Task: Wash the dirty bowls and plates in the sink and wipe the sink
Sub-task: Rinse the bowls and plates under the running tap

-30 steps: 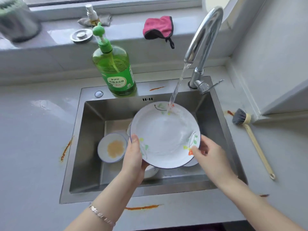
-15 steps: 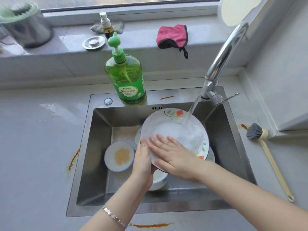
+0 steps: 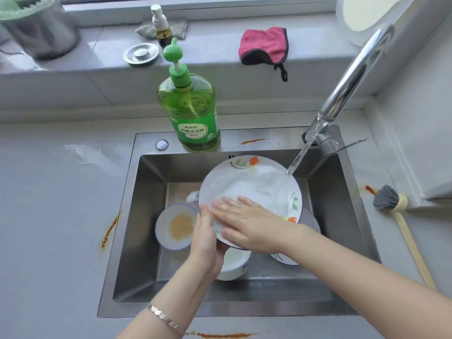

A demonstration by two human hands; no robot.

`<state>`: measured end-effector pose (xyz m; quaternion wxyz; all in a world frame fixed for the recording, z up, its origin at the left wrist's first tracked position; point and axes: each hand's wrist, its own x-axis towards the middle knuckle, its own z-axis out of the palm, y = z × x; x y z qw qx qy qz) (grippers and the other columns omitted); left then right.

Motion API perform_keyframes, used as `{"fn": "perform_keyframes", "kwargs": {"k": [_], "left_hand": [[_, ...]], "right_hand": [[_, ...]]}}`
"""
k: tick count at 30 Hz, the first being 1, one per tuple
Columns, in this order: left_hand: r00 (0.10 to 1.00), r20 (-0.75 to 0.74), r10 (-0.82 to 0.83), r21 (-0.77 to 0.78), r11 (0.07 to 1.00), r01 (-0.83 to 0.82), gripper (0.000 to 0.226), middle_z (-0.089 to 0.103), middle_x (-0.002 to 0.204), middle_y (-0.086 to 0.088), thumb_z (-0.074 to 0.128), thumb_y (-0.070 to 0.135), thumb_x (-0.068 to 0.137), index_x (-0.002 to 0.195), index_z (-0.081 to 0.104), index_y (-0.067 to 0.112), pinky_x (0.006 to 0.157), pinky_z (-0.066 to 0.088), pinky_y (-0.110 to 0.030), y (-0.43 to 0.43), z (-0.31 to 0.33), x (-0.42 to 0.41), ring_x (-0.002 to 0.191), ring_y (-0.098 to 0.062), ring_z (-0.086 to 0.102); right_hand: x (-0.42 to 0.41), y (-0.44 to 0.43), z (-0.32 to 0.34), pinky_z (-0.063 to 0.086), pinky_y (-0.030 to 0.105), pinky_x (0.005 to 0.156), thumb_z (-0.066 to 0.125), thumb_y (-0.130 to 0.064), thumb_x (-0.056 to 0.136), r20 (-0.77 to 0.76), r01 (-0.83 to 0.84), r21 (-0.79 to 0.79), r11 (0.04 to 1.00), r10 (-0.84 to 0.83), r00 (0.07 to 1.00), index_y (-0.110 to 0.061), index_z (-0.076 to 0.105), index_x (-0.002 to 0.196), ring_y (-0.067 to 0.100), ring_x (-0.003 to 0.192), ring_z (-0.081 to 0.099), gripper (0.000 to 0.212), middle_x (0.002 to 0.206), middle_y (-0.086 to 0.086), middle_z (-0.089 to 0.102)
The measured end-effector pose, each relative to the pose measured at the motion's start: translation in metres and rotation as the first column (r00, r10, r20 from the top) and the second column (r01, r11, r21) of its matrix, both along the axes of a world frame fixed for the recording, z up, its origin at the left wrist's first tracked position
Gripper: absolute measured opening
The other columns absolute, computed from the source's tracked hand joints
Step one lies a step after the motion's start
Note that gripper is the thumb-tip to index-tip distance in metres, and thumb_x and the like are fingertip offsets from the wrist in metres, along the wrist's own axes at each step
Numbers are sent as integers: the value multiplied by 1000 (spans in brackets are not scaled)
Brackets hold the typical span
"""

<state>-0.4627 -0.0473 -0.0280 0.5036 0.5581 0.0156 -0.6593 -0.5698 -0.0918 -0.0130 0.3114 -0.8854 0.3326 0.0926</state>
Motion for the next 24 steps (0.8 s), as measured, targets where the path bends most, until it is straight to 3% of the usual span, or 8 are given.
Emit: {"fn": "perform_keyframes", "kwargs": {"k": [3, 5, 9, 13, 16, 18, 21, 24], "left_hand": [[998, -58, -8, 106, 994, 14, 52, 67, 108, -15, 25, 43, 101, 131, 48, 6, 59, 57, -36, 2, 2, 11, 83, -26, 70], [989, -149, 3, 198, 980, 27, 50, 62, 111, -20, 26, 40, 102, 127, 46, 2, 65, 51, -48, 5, 4, 13, 89, -35, 63], [963, -256, 80, 331, 944, 9, 45, 49, 127, -29, 25, 32, 103, 133, 38, 1, 76, 43, -57, 12, 10, 16, 110, -46, 51], [960, -276, 45, 334, 941, 52, 42, 54, 112, -27, 26, 27, 103, 133, 38, 0, 58, 51, -60, 20, 10, 20, 102, -45, 52], [978, -207, -1, 320, 945, 69, 42, 51, 121, -26, 29, 28, 103, 135, 35, 3, 71, 45, -61, 17, 14, 21, 102, -45, 51], [995, -77, -60, 241, 967, 77, 35, 50, 126, -22, 31, 29, 102, 132, 37, 11, 66, 47, -54, 12, 17, 20, 95, -40, 55], [933, 278, -228, 97, 973, 208, 18, 56, 120, -4, 35, 33, 101, 116, 43, 31, 62, 53, -42, 4, 16, 20, 93, -25, 60], [792, 529, -305, -15, 929, 369, 23, 60, 118, 8, 36, 35, 100, 121, 46, 37, 77, 53, -37, -7, 16, 27, 105, -18, 60]], "right_hand": [[-26, 5, 14, 31, 28, 104, 41, -34, 97, 94, 121, 61, 991, -126, 988, -17, 60, 123, 14, 126, 44, 36, 131, 0, 57], [-46, 6, 18, 42, 27, 86, 38, -54, 90, 104, 198, -51, 979, -192, 976, -22, 70, 101, 9, 100, 57, 46, 102, -8, 68], [-75, 5, 13, 40, 22, 82, 45, -67, 72, 266, 205, -61, 977, -182, 947, -22, 72, 79, 5, 79, 56, 54, 77, -10, 68], [-77, 11, 11, 35, 17, 90, 53, -61, 69, 347, 289, 67, 955, -294, 891, -17, 70, 75, 3, 85, 53, 47, 75, -19, 62], [-77, 12, 6, 39, 20, 93, 61, -39, 83, 392, 593, 363, 719, -695, 603, -22, 70, 82, 2, 98, 55, 20, 92, -14, 66], [-81, 9, -2, 40, 24, 92, 56, -28, 92, 193, 753, 446, 484, -873, 447, -18, 61, 114, 11, 108, 54, 25, 119, -3, 58], [-83, 10, -15, 53, 30, 81, 46, -26, 97, -127, 659, 743, 113, -944, 305, -9, 47, 132, 24, 95, 65, 39, 117, 11, 62], [-81, 17, -22, 58, 34, 75, 45, -17, 98, -136, 494, 869, -16, -969, 207, -15, 49, 127, 24, 82, 70, 30, 96, 8, 71]]}}
